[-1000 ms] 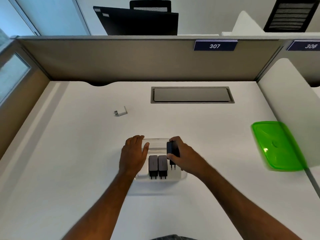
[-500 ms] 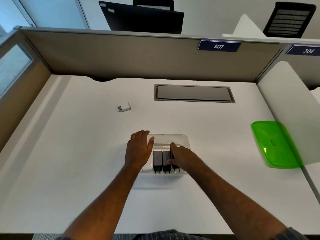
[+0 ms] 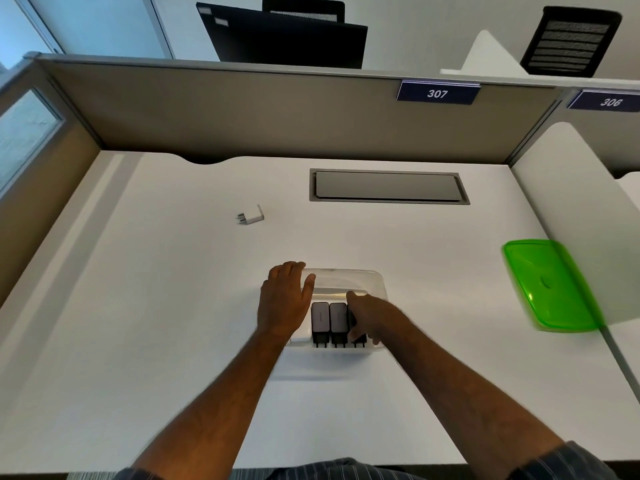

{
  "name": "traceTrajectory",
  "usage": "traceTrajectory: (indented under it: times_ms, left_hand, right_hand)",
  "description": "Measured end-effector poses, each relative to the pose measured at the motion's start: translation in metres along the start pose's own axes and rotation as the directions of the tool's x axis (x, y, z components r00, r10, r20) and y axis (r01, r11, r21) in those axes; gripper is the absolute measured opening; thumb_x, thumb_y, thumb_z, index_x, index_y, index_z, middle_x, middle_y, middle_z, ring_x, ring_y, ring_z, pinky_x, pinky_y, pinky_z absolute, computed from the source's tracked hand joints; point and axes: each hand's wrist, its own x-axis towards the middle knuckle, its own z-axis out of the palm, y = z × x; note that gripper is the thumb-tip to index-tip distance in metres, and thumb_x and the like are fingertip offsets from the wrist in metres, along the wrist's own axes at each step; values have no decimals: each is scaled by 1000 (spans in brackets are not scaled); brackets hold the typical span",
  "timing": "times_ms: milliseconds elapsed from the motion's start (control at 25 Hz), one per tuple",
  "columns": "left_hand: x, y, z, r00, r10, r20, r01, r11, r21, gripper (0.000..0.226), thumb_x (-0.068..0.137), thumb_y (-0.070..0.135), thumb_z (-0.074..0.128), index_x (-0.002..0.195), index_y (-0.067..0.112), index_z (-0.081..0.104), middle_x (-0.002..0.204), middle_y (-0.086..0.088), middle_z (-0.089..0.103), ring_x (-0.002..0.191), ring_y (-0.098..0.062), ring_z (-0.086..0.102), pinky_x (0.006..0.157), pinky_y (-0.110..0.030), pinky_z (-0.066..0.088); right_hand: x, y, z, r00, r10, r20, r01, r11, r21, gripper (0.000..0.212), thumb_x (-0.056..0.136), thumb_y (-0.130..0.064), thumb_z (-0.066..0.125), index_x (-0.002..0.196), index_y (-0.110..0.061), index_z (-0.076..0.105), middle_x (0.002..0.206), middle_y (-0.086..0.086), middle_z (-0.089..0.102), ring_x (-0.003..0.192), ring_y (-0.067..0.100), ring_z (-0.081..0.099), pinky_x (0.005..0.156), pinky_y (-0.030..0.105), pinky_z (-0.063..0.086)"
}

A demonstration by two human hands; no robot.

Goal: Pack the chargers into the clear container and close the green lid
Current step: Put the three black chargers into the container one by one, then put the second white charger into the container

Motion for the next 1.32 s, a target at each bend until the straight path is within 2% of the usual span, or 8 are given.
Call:
traceTrajectory:
  times_ms: [160, 280, 360, 440, 600, 840, 1040, 1320]
  left_hand:
    - [0, -1, 1, 1000, -2, 2, 2, 1000, -10, 47, 102, 49, 39, 135, 20, 58, 136, 0, 63, 129, -22, 52, 103, -40, 50]
    - [0, -1, 1, 1000, 0, 3, 1, 1000, -16, 48, 102, 49, 39, 135, 20, 57, 137, 0, 62, 130, -22, 52, 103, -40, 49]
    - [1, -1, 0, 1000, -4, 6, 4, 999, -42, 48, 102, 49, 40, 136, 20, 57, 138, 0, 61, 131, -22, 51, 105, -40, 48]
    - [1, -1, 0, 1000, -1, 20, 3, 997, -79, 49, 103, 49, 40, 138, 19, 56, 142, 0, 59, 135, -22, 48, 110, -40, 45]
    - [6, -8, -4, 998, -1, 68, 14, 983, -183, 51, 103, 52, 35, 140, 23, 53, 146, 2, 56, 138, -18, 43, 114, -36, 36]
    - [7, -43, -14, 998, -63, -10, 57, 952, -300, 60, 99, 59, 27, 140, 23, 53, 144, 3, 56, 136, -18, 46, 111, -27, 30]
    - [8, -93, -9, 986, -158, -55, 146, 974, -172, 61, 99, 52, 34, 141, 13, 53, 147, -8, 54, 140, -27, 44, 117, -40, 33]
    - [23, -142, 10, 967, -255, -10, 254, 960, 116, 62, 102, 47, 37, 154, 12, 37, 166, -13, 24, 155, -36, 17, 125, -55, 13]
  right_hand:
    - [0, -3, -5, 998, 20, 54, -15, 996, -89, 73, 86, -4, 73, 145, -4, 31, 132, 22, 60, 96, 35, 66, 49, 21, 36]
    - [-7, -5, 0, 997, -8, -79, -10, 975, -224, 46, 100, -8, 48, 144, -5, 36, 129, 20, 63, 111, 36, 67, 70, 34, 47]
    - [-11, -5, -2, 984, -61, -169, 11, 960, -280, 46, 102, -10, 43, 147, -7, 34, 128, 18, 62, 112, 35, 65, 82, 41, 51]
    - [-13, -3, -18, 953, -127, -273, 85, 983, -161, 49, 98, -7, 47, 146, -14, 39, 124, 15, 62, 110, 33, 63, 87, 43, 53]
    - [-13, 5, -47, 866, -91, -492, 198, 965, 170, 25, 97, -11, 54, 118, -23, 57, 99, -1, 64, 82, 19, 61, 76, 36, 52]
    - [7, 11, -57, 796, -126, -593, 273, 948, 166, 3, 96, -29, 62, 99, -28, 62, 88, -12, 59, 77, 6, 56, 70, 26, 49]
    - [40, -11, -68, 769, -195, -609, 342, 930, 134, 5, 96, -31, 61, 100, -32, 59, 90, -14, 55, 75, 7, 55, 67, 25, 46]
    - [99, -55, -86, 815, -277, -509, 419, 888, 189, 29, 95, -34, 63, 121, -34, 49, 103, -11, 53, 84, 15, 59, 78, 36, 54]
